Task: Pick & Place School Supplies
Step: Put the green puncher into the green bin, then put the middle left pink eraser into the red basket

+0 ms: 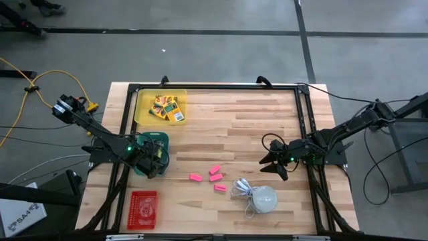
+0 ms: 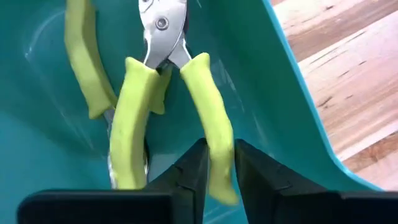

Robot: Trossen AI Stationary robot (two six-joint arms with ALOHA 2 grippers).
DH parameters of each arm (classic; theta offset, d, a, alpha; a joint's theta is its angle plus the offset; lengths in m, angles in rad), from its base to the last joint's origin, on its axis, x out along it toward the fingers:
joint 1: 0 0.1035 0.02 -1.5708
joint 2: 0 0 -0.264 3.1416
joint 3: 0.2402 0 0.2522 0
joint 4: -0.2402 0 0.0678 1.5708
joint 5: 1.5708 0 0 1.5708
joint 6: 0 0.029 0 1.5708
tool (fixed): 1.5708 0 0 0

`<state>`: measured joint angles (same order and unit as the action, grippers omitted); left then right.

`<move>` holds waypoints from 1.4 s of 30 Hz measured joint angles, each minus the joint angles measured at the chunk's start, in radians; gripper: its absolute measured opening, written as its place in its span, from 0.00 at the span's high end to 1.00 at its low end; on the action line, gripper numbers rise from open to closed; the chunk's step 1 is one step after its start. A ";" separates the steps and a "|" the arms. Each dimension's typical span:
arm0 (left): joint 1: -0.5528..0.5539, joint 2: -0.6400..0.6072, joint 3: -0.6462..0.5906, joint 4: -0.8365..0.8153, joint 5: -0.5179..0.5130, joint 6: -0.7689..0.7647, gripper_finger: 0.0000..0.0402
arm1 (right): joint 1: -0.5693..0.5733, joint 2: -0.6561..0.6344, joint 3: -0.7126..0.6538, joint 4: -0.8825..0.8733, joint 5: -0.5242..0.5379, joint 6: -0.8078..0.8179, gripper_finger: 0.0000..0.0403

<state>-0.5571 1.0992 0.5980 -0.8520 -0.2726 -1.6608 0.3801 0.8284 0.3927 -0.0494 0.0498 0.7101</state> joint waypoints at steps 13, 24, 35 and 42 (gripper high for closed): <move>0.004 0.000 0.000 -0.030 -0.012 0.027 0.77 | 0.000 0.000 0.000 0.000 0.000 0.000 0.53; 0.161 -0.010 0.013 -0.030 -0.013 0.243 0.76 | 0.000 0.000 0.000 0.001 0.003 0.000 0.53; 0.232 -0.020 0.114 -0.023 0.101 0.483 0.76 | 0.000 0.000 0.000 0.001 0.003 -0.002 0.53; 0.232 -0.020 0.139 0.113 0.125 0.712 0.77 | 0.000 0.000 0.000 0.001 0.003 -0.006 0.53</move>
<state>-0.3256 1.0790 0.7368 -0.7387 -0.1478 -0.9483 0.3799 0.8284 0.3927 -0.0486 0.0528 0.7039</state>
